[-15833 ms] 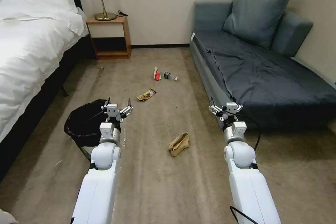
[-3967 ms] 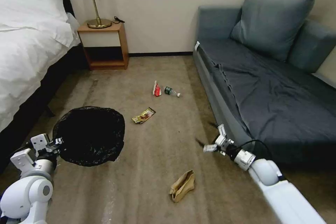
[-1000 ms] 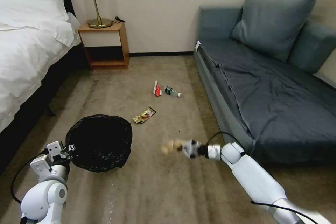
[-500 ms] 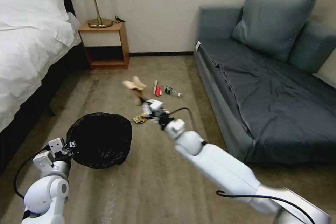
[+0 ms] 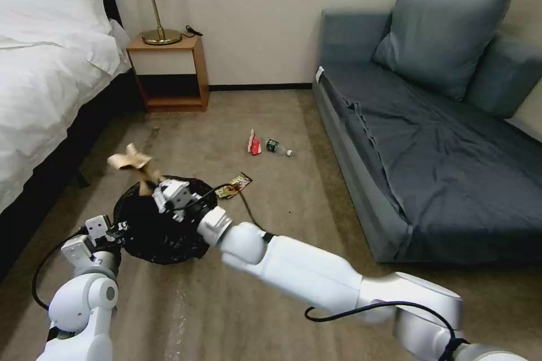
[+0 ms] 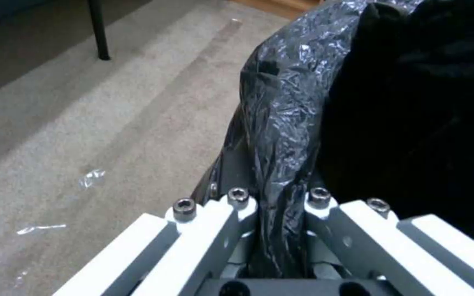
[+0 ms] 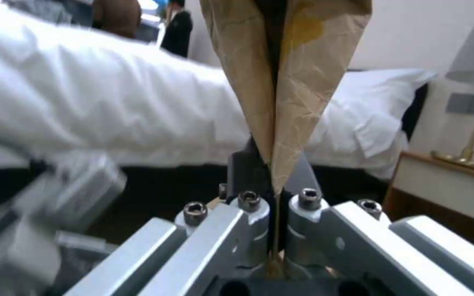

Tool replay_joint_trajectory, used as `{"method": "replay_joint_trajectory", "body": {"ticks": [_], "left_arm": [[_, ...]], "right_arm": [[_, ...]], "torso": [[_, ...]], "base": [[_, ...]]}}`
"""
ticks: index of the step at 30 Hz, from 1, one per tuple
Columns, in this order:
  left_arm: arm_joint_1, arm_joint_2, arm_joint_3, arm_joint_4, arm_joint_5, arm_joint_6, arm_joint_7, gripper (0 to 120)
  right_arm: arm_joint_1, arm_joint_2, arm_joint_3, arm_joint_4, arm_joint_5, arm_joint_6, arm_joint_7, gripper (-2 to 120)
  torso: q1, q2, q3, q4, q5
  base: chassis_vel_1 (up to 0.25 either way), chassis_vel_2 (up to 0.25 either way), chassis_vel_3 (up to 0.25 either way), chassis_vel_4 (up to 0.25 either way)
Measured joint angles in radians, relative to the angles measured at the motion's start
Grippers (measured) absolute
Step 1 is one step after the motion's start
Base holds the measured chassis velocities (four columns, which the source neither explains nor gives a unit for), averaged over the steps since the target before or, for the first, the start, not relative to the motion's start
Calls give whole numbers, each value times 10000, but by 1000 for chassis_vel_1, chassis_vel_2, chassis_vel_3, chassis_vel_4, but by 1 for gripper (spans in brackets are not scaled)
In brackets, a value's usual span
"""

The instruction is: Pick up the trash bin, then pick up the garbage on the floor and place it into the trash bin.

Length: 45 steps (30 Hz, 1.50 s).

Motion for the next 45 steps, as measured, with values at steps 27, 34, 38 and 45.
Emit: {"method": "replay_joint_trajectory", "body": {"ticks": [27,34,38,45], "left_arm": [[95,-145,290,-290,225,107,-94,3],[76,17,178,-224,145,148,-87,3],[74,175,160,-155,75,159,-99,3],[2,513,67,149,-65,-225,30,3]], "right_arm": [[-727,61,853,-730,-690,-36,-552,76],[-566,-283,1136,-139,-480,-184,-506,97],[-475,-802,1888,839,-333,-936,-632,99],[-1434,-1872,4676,2595,-250,-1869,138,100]], "torso": [[0,0,1,0,2],[0,0,1,2,2],[0,0,0,2,4],[0,0,0,0,5]], "base": [[0,0,0,0],[0,0,0,0],[0,0,0,0],[0,0,0,0]]}}
